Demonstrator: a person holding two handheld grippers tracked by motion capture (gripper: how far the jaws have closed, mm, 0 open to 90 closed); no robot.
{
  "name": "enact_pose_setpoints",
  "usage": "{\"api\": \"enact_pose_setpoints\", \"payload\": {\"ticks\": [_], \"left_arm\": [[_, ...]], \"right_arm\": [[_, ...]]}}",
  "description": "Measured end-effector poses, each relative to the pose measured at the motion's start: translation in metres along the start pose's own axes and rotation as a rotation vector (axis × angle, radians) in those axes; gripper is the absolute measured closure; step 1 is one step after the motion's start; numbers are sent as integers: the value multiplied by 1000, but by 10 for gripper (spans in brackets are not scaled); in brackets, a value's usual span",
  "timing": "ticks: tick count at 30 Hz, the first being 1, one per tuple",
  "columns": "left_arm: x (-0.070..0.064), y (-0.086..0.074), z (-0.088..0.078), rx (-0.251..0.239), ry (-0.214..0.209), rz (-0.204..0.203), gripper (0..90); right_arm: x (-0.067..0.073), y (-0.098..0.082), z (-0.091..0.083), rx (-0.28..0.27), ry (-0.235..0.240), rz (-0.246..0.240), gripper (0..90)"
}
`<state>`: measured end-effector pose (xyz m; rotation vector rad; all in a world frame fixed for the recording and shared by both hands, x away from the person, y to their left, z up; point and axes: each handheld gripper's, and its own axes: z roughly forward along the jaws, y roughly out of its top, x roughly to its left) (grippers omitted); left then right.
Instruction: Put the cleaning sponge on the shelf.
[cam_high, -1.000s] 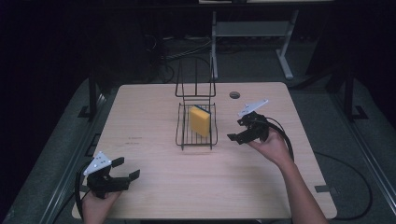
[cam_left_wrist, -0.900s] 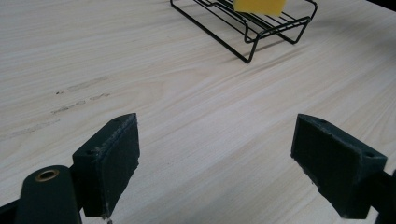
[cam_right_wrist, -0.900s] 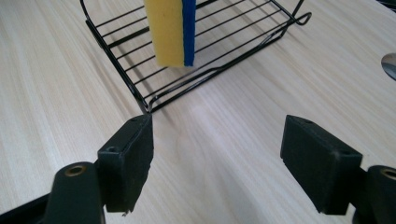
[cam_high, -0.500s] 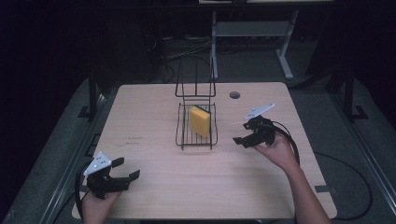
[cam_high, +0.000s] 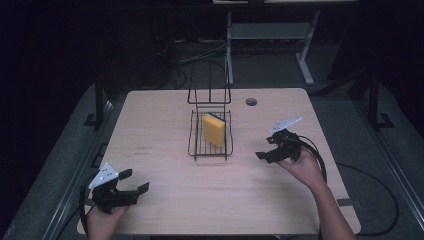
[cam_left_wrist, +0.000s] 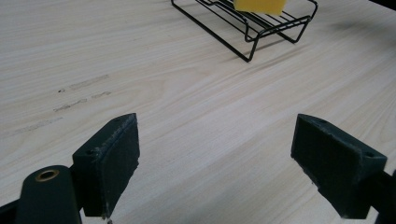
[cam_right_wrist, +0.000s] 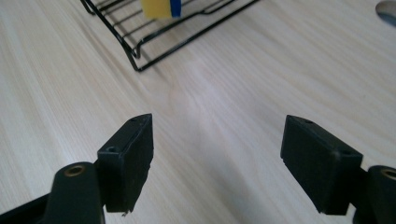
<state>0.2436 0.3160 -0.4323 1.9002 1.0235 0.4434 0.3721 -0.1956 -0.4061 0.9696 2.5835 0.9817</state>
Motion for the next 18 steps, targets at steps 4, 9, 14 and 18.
{"api": "enact_pose_setpoints", "payload": {"ticks": [4,9,14,18], "left_arm": [[0,0,0,0,1,0,147],[0,-1,-1,-2,3,-2,147],[0,-1,-1,-1,4,-2,147],[-1,-1,-1,0,3,-1,147]], "right_arm": [[-1,-5,-1,-2,-4,7,249],[-2,-11,-2,-2,-7,16,246],[-3,-16,-3,7,-12,19,237],[-4,-20,-6,0,-13,29,238]]}}
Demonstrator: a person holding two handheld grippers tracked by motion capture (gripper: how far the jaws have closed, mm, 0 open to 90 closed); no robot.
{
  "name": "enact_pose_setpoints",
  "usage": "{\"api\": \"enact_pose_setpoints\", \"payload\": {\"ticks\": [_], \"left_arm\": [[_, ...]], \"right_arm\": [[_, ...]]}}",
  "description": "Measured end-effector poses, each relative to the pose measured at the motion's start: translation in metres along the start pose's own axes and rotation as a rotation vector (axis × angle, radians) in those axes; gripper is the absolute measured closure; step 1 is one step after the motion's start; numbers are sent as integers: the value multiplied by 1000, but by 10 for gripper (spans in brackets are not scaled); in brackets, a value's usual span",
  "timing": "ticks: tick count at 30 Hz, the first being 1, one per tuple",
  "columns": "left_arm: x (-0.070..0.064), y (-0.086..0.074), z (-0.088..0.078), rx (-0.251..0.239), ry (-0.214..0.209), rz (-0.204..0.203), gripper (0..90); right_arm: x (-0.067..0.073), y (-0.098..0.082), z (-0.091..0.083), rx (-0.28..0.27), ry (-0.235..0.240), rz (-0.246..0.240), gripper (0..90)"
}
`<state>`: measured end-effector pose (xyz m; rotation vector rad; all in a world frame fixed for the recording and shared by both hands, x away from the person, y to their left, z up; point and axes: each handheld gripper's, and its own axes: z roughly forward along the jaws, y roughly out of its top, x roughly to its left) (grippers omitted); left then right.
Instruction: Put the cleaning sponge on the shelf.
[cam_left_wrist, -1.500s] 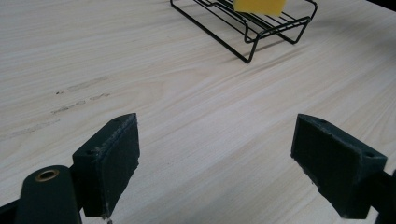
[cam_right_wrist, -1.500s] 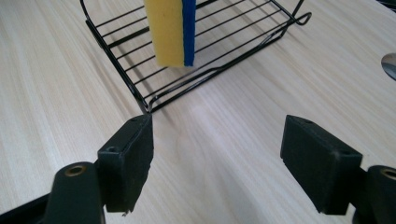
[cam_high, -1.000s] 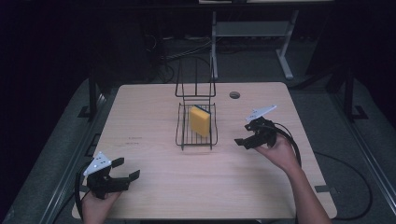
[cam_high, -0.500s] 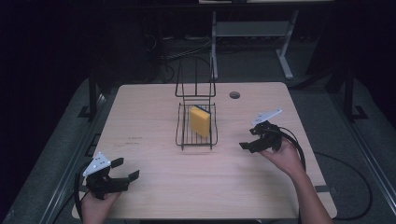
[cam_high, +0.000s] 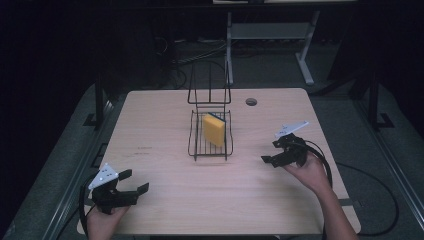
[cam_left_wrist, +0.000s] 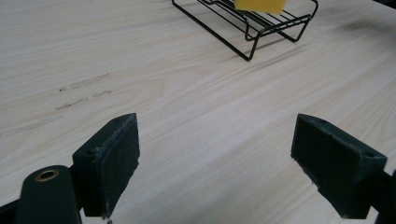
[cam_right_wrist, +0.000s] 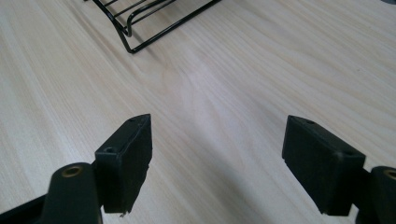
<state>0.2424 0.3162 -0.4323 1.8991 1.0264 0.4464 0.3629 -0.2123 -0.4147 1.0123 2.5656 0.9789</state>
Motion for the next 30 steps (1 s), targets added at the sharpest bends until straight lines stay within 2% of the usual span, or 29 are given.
{"api": "enact_pose_setpoints", "payload": {"ticks": [14,30], "left_arm": [[-2,0,0,4,-2,5,147],[-2,0,0,2,0,2,147]], "right_arm": [[-4,-17,-10,6,-16,24,230],[-2,-33,-16,6,-29,33,229]]}}
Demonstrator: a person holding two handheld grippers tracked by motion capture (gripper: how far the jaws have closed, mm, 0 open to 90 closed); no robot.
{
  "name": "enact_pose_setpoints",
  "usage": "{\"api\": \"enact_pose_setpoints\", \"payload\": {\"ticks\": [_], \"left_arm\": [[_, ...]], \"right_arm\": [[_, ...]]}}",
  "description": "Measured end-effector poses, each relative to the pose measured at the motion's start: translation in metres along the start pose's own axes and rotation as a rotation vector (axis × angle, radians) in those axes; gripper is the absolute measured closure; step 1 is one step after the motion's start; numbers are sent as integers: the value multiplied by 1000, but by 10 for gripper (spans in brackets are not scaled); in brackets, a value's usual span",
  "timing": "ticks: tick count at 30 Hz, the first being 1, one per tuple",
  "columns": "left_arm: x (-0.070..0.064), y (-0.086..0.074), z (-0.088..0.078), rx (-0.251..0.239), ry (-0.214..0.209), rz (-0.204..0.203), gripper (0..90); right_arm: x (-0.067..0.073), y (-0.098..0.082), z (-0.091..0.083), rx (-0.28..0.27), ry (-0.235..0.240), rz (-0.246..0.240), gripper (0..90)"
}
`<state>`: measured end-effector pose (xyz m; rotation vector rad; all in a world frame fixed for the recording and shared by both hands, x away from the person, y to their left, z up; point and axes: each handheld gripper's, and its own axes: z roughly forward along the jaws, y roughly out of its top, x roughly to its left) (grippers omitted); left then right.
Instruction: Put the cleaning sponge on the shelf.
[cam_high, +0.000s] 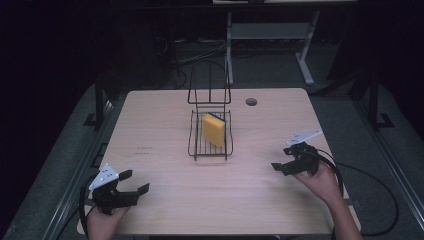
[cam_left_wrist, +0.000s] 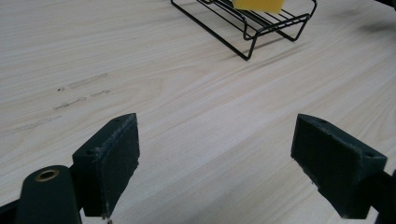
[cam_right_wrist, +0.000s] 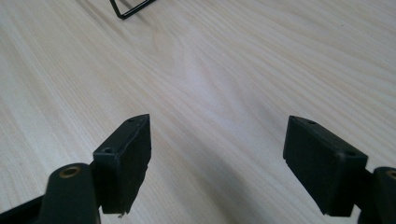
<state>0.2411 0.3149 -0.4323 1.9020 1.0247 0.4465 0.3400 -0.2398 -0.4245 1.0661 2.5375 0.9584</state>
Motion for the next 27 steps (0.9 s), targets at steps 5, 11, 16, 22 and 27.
{"api": "enact_pose_setpoints", "payload": {"ticks": [5,11,16,22,27], "left_arm": [[0,0,0,2,0,0,147],[1,0,0,3,-1,1,147],[2,-1,-1,3,0,0,147],[1,-1,0,3,0,1,147],[1,-1,0,2,0,5,147]], "right_arm": [[2,-4,-2,0,-1,-1,229],[3,-13,-3,10,-5,8,222],[4,-23,-8,2,-15,10,223],[4,-36,-12,0,-21,30,223],[4,-46,-13,-6,-24,40,224]]}}
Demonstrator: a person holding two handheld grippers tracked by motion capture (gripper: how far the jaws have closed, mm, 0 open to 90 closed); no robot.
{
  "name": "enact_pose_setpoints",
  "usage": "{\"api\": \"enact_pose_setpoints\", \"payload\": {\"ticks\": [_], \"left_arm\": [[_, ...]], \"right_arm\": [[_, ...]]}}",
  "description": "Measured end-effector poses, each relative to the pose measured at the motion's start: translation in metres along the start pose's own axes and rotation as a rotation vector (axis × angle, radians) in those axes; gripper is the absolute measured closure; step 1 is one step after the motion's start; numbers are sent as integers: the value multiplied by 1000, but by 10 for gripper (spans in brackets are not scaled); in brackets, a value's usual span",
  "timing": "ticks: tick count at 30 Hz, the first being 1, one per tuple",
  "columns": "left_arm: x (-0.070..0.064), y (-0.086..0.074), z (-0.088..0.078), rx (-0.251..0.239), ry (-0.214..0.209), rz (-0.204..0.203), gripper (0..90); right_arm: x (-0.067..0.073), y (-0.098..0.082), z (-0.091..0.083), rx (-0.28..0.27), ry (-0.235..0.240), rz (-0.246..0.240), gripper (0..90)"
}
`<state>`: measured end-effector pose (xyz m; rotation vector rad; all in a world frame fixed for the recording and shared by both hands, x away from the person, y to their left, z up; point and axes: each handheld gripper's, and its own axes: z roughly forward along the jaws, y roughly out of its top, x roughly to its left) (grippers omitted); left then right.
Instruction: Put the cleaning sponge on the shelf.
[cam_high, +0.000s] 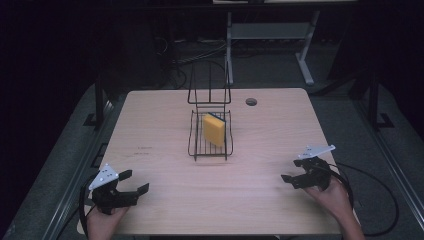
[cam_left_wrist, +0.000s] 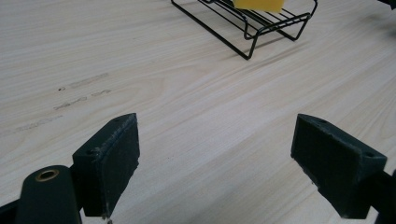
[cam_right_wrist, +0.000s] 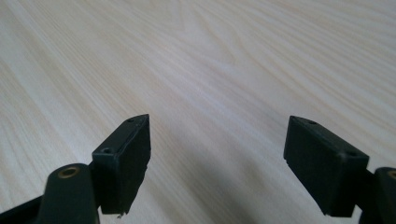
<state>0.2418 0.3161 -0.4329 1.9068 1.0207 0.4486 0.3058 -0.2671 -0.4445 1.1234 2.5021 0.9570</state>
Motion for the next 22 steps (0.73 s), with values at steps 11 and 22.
{"api": "enact_pose_setpoints", "payload": {"ticks": [11,22], "left_arm": [[0,0,0,-1,4,0,147],[0,0,2,4,-2,-5,147]], "right_arm": [[6,-15,-7,-10,-9,12,224],[20,-21,-14,-38,-21,-8,222]]}}
